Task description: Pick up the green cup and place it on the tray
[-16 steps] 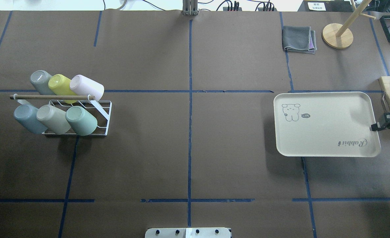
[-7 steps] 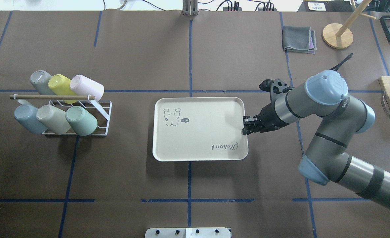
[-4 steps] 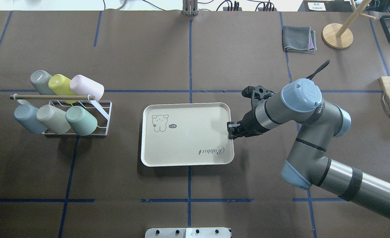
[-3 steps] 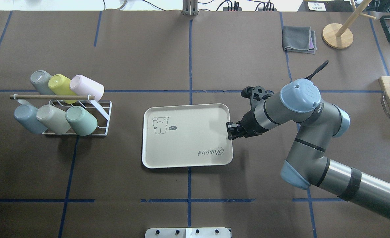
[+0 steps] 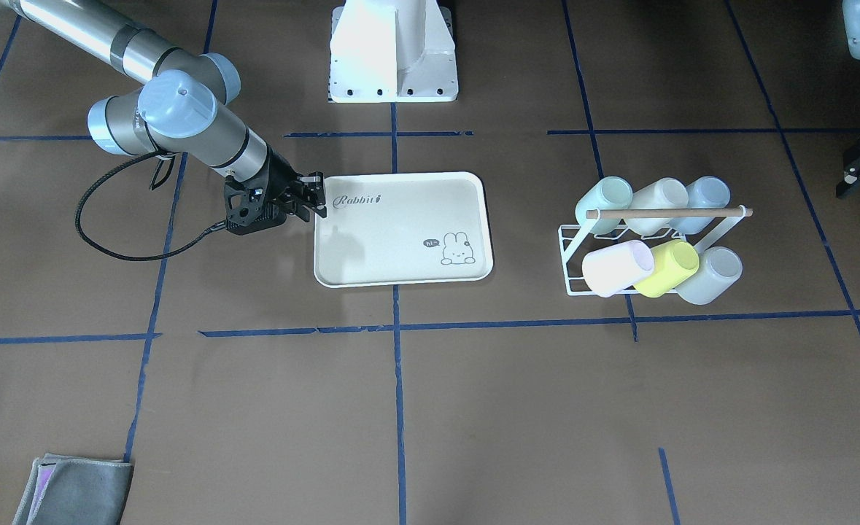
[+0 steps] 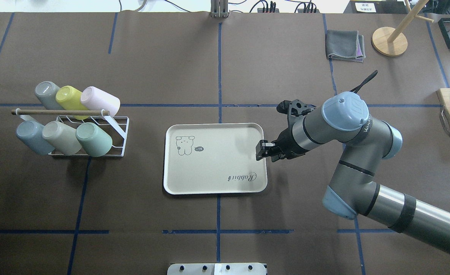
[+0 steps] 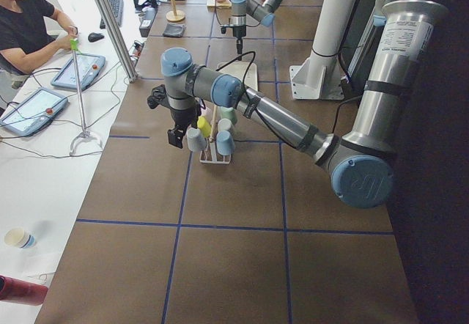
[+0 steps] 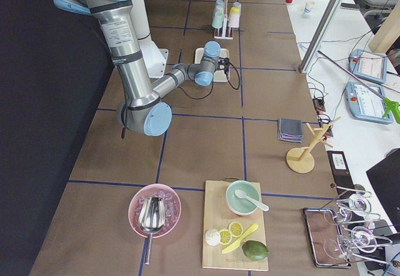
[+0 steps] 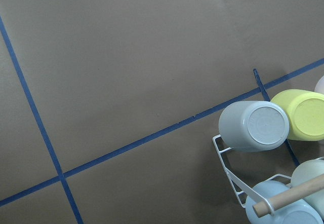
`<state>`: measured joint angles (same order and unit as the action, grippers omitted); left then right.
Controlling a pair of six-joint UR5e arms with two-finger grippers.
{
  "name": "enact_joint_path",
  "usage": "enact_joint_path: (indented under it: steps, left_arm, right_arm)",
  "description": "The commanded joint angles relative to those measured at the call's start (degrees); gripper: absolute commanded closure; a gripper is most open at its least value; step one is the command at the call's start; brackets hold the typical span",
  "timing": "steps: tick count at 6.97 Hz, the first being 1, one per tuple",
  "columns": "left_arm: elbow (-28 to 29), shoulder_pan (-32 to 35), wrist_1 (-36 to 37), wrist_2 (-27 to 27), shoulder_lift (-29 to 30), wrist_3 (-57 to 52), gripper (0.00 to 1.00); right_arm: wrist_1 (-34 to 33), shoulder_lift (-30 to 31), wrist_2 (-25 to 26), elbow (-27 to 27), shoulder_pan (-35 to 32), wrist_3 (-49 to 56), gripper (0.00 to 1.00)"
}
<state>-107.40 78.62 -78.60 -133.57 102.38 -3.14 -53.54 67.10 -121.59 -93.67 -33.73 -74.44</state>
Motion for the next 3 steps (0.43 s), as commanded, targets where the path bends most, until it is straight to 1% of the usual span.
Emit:
enact_joint_path:
  steps: [1,2,3]
  left_arm:
    - [0.09,-0.57,0.02,0.85,3.41,0.15,0.00]
    - [-0.95,-0.57,0.02,2.51,4.48,0.16,0.00]
    - [-2.27,-1.01,0.11,4.09,5.54,0.07,0.00]
  right_arm:
    - [-0.34,0.66,-0.75,-3.34,-3.16,-0.01,0.00]
    - [-4.69,0.75,-1.71,-6.32,-5.62,-0.01,0.00]
    - [-12.13,0.84,-1.98,-10.52,-7.99,0.43,0.00]
